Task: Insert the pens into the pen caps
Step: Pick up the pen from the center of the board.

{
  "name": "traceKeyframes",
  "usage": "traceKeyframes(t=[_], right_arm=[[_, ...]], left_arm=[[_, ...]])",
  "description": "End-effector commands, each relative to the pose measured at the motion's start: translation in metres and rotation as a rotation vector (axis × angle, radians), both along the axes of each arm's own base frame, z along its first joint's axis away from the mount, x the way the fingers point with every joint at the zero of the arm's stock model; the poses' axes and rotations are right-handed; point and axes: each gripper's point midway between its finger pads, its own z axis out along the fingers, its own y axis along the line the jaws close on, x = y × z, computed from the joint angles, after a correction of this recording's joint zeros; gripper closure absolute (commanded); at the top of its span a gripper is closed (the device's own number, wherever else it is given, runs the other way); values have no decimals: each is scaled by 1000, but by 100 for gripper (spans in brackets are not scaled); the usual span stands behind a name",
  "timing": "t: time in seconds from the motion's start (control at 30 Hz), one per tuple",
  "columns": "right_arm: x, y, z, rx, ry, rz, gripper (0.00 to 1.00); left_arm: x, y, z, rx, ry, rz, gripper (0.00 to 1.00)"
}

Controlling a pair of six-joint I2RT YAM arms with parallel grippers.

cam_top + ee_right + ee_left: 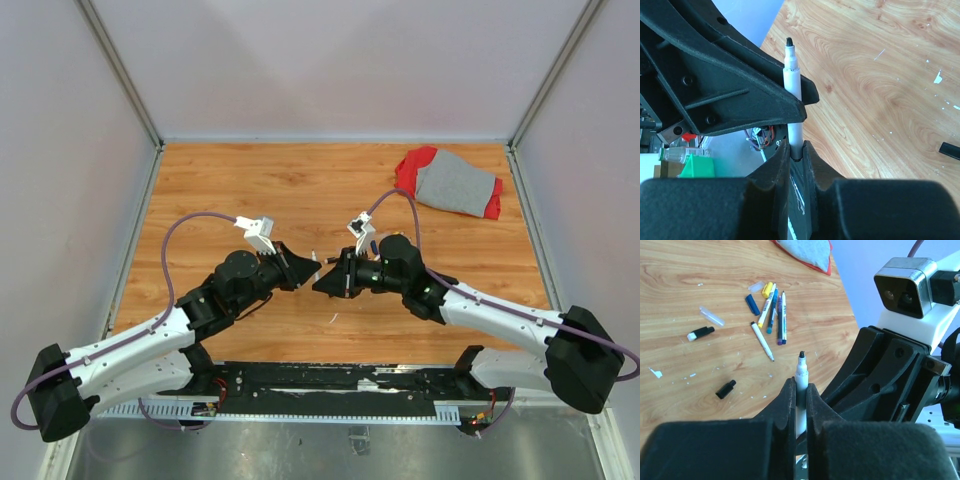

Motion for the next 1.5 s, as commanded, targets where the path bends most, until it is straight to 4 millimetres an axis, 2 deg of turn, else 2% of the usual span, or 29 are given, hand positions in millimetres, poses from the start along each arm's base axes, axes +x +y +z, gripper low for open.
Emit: traceKeyframes(t=[0.0,0.07,0.1,0.17,0.23,0.43,0.77,1.1,1.2,1.33,1.47], right_arm=[[-2,2,9,12,-31,3,98],[0,1,10,10,-32,-15,99],[1,1,12,13,-36,-20,99],[3,1,15,13,-39,-31,100],[6,0,15,6,-40,-45,99],[15,-2,18,-17,-58,-85,99],[14,5,29,26,-79,-56,99],[10,11,34,62,-78,-21,99],[9,11,32,59,-75,-18,99],[10,10,30,54,-73,-24,99],[11,8,29,41,-79,-34,95]], left_arm=[[-1,1,6,-28,-16,7,88],[-1,1,5,-25,-14,6,66],[-1,1,4,-22,-12,7,59],[-1,2,-1,-14,-4,11,53],[-2,2,-4,-12,5,10,53],[-5,3,-11,-16,21,3,58],[-7,-1,-9,-30,17,-17,67],[-6,-5,-5,-49,11,-25,70],[-6,-4,-5,-46,8,-23,75],[-6,-3,-4,-46,5,-20,86],[-7,-2,-4,-33,1,-20,95]])
